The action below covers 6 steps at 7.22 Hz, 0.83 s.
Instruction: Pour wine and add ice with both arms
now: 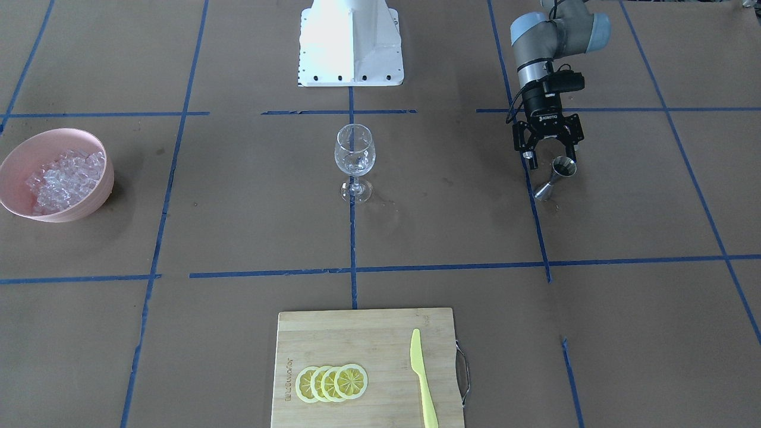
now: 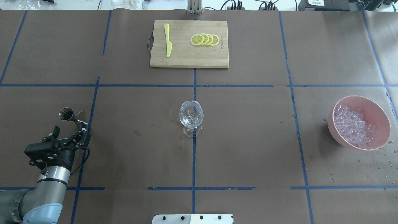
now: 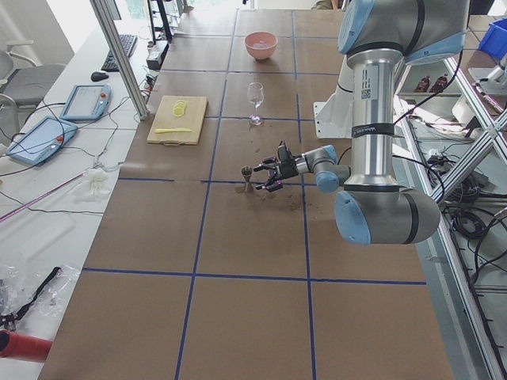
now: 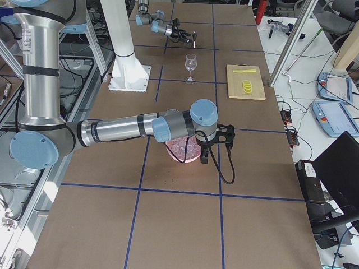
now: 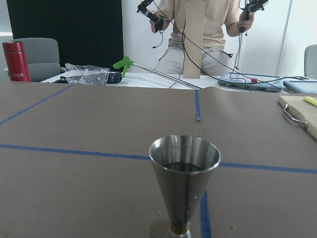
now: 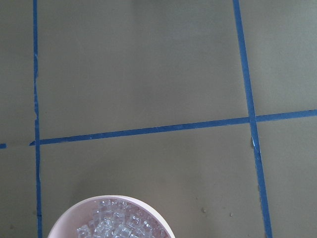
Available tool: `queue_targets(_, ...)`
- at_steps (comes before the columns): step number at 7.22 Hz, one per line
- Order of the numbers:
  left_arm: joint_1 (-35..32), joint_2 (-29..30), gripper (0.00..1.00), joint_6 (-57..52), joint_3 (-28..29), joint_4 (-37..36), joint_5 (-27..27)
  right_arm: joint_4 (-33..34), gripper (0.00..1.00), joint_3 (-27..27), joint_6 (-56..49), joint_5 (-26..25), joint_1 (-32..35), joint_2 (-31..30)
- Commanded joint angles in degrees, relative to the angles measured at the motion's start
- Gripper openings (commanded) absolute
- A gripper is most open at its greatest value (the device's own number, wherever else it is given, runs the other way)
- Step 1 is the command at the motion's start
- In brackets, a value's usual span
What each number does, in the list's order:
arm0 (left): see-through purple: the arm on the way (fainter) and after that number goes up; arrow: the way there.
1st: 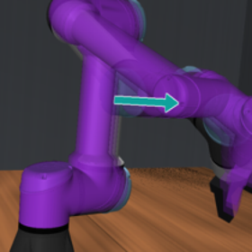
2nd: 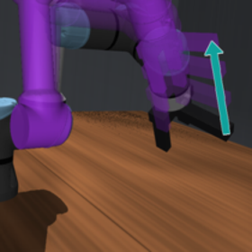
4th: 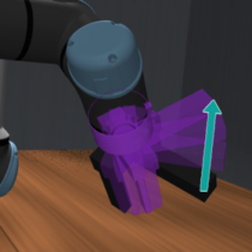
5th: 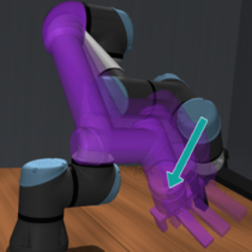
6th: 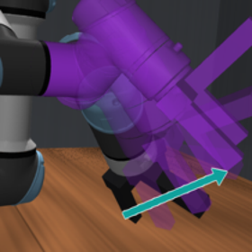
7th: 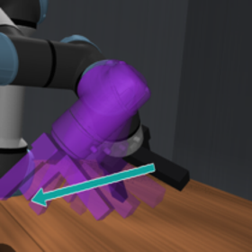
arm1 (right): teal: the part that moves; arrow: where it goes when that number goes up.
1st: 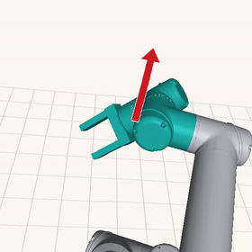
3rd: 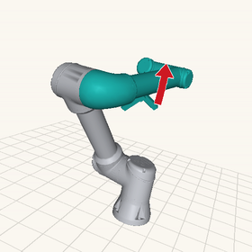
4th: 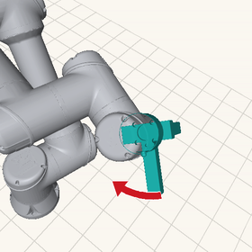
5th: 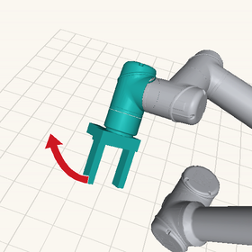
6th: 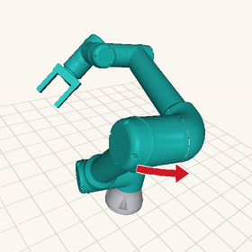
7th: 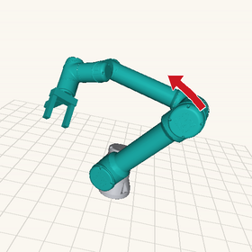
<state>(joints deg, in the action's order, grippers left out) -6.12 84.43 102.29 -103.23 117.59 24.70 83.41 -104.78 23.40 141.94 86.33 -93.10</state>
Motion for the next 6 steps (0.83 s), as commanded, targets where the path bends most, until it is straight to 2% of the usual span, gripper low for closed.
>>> queue_targets(1, -1.61, 4.59, 0.90, 0.01, 3.99, 0.00, 0.00, -0.08, 1.00, -2.18, 4.27, -0.08, -1.86, 0.02)
queue_targets(4, -2.76, 4.52, 0.81, -0.08, 4.70, 0.00, 0.00, -0.09, 1.00, -4.99, 9.63, -0.34, -4.58, 0.11)
queue_targets(5, -3.37, 4.52, 0.74, -0.34, 4.79, 0.00, 0.08, -0.09, 1.00, -5.26, 9.73, -0.35, -4.85, 0.11)
queue_targets(6, -4.07, 4.52, 0.62, -0.43, 5.05, 0.00, 0.17, -0.09, 1.00, -5.26, 9.82, -0.35, -5.03, 0.11)
